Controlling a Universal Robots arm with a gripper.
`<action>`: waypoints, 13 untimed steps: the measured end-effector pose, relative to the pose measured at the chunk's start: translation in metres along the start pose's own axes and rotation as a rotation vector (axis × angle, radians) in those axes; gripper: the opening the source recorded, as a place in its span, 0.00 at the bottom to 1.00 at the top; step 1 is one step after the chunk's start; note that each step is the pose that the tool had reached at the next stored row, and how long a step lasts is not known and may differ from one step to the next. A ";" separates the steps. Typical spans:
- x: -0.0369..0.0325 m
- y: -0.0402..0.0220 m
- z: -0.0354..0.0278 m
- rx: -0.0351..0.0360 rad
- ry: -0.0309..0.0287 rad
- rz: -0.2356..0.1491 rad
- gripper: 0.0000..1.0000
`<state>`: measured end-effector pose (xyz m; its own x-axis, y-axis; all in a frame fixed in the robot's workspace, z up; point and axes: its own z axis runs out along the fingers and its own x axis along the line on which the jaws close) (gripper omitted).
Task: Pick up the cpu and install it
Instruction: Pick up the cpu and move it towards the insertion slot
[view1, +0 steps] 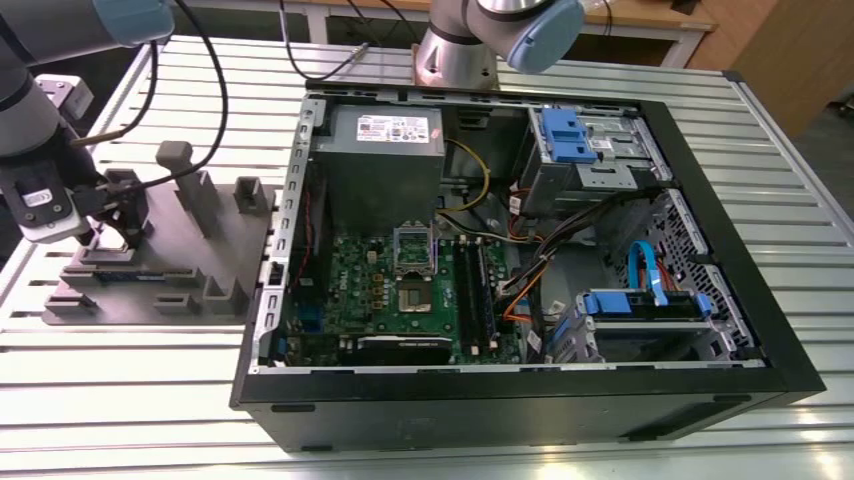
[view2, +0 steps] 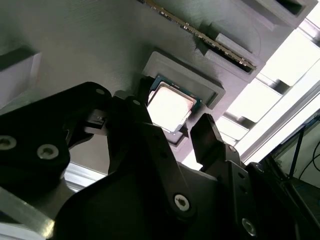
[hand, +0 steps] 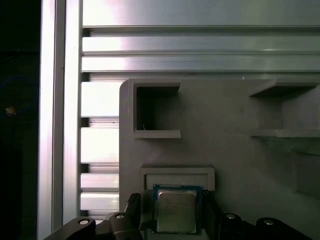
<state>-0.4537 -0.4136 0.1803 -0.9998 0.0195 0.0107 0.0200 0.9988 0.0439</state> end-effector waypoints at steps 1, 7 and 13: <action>0.0000 0.0000 -0.0003 0.0000 0.0001 0.000 0.60; 0.0000 0.0001 -0.0014 0.0000 0.0000 0.000 0.60; 0.0000 0.0002 -0.0016 0.0000 0.0000 0.000 0.60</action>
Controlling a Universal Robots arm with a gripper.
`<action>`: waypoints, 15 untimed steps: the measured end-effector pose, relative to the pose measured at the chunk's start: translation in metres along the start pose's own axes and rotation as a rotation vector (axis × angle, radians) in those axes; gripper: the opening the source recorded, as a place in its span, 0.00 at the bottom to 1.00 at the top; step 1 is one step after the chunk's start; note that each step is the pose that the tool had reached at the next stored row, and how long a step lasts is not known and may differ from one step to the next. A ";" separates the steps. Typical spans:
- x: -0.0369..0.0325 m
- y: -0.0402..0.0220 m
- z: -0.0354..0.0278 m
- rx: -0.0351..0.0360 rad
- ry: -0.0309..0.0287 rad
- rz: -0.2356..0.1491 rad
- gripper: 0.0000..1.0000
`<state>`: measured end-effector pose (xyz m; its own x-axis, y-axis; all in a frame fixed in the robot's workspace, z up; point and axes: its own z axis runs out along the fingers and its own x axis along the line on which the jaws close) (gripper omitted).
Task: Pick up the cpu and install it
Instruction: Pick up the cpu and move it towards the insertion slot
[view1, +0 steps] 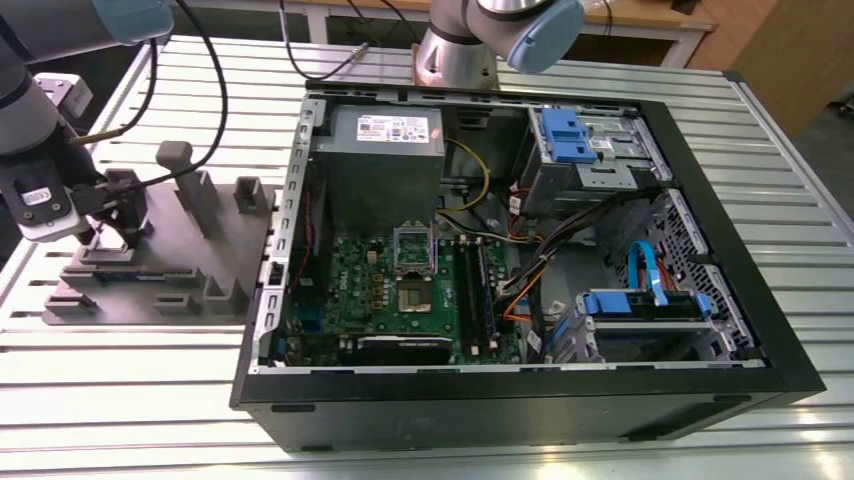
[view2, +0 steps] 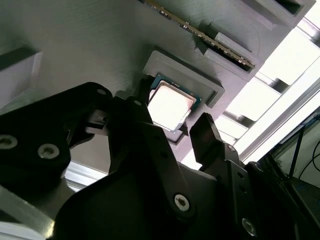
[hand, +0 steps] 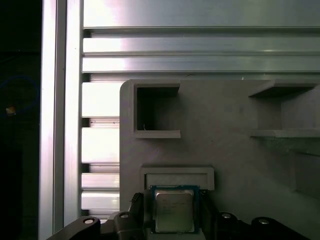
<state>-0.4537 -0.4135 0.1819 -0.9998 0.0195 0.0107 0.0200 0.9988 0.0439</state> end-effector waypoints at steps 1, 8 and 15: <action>0.0000 0.0000 0.0000 0.0000 0.0000 0.000 0.58; -0.0002 0.0000 -0.0001 0.0001 0.0001 0.000 0.51; -0.0010 0.0000 -0.0002 0.0001 0.0002 0.000 0.47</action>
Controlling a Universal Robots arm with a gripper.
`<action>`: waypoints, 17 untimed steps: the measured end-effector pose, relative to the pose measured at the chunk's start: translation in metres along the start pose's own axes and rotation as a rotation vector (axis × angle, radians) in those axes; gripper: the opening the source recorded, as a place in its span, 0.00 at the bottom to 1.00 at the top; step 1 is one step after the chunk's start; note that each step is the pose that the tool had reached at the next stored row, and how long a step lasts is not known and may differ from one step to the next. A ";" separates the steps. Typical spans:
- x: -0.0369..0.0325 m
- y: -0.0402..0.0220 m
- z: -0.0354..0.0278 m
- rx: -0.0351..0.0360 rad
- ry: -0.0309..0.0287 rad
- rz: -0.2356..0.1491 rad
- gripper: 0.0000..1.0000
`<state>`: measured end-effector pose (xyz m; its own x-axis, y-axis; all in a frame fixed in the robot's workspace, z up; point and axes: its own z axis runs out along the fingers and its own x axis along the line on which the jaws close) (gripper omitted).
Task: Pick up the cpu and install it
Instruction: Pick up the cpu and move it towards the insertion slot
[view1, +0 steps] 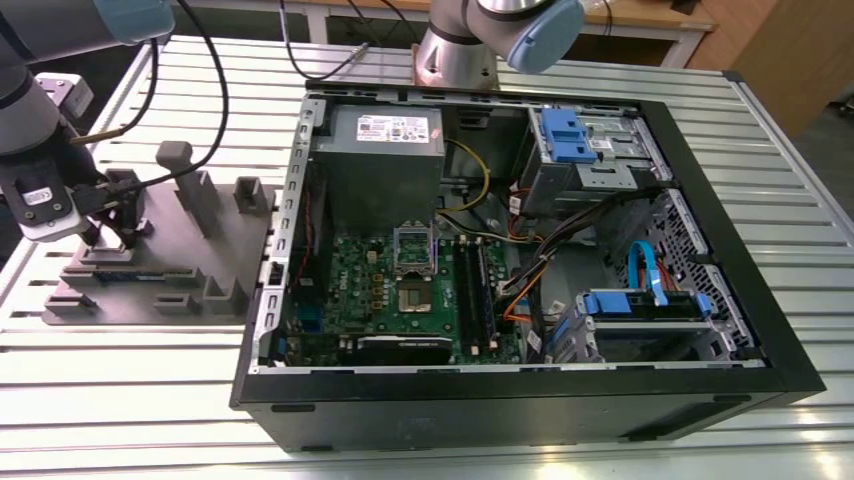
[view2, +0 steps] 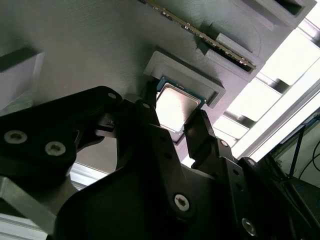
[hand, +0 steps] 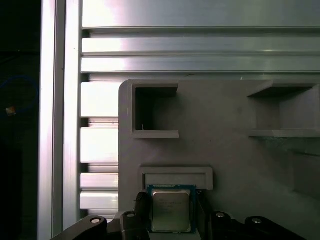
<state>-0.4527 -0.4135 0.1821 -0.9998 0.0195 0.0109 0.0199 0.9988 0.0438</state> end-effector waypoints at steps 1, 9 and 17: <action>0.0000 0.0000 -0.0001 -0.0001 -0.0001 0.000 0.47; 0.0000 0.0002 -0.0042 -0.0001 -0.0001 0.000 0.47; 0.0001 0.0006 -0.0122 0.0000 -0.0001 0.000 0.47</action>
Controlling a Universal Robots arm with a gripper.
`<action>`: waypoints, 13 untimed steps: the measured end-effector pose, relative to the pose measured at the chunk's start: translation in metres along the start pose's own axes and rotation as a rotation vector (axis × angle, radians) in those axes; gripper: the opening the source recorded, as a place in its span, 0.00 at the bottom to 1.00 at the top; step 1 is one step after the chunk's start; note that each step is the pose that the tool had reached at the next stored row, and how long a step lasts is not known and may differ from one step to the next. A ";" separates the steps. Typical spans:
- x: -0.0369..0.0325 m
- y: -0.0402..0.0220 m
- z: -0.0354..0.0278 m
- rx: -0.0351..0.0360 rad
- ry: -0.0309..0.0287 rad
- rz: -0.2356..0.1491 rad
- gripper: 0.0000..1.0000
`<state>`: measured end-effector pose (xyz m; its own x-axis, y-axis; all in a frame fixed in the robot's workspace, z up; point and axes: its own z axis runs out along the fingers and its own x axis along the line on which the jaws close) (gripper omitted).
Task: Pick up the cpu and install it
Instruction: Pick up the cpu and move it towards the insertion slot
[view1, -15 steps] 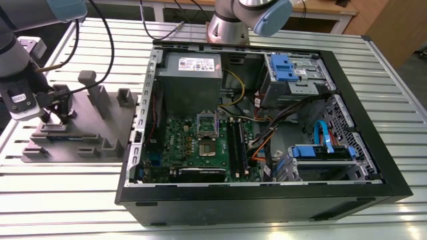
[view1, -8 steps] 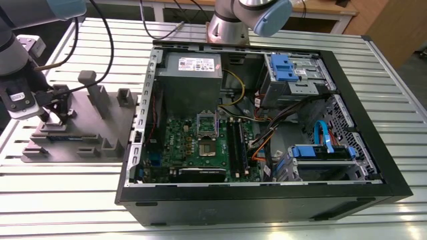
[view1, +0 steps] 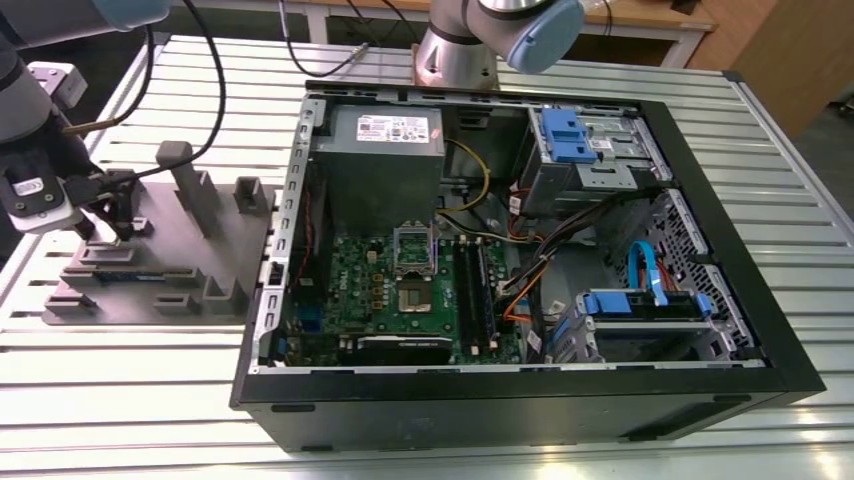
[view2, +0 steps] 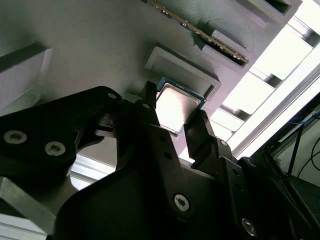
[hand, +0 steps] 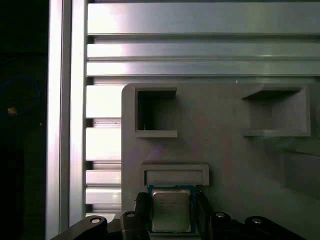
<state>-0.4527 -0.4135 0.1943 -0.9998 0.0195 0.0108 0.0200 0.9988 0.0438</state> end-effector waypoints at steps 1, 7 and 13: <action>0.0000 0.0000 -0.0002 0.0000 0.0001 0.000 0.47; 0.0000 0.0001 -0.0023 0.0000 0.0000 0.000 0.47; 0.0000 0.0001 -0.0028 0.0000 0.0001 0.000 0.47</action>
<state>-0.4527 -0.4135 0.1971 -0.9998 0.0195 0.0109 0.0200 0.9988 0.0438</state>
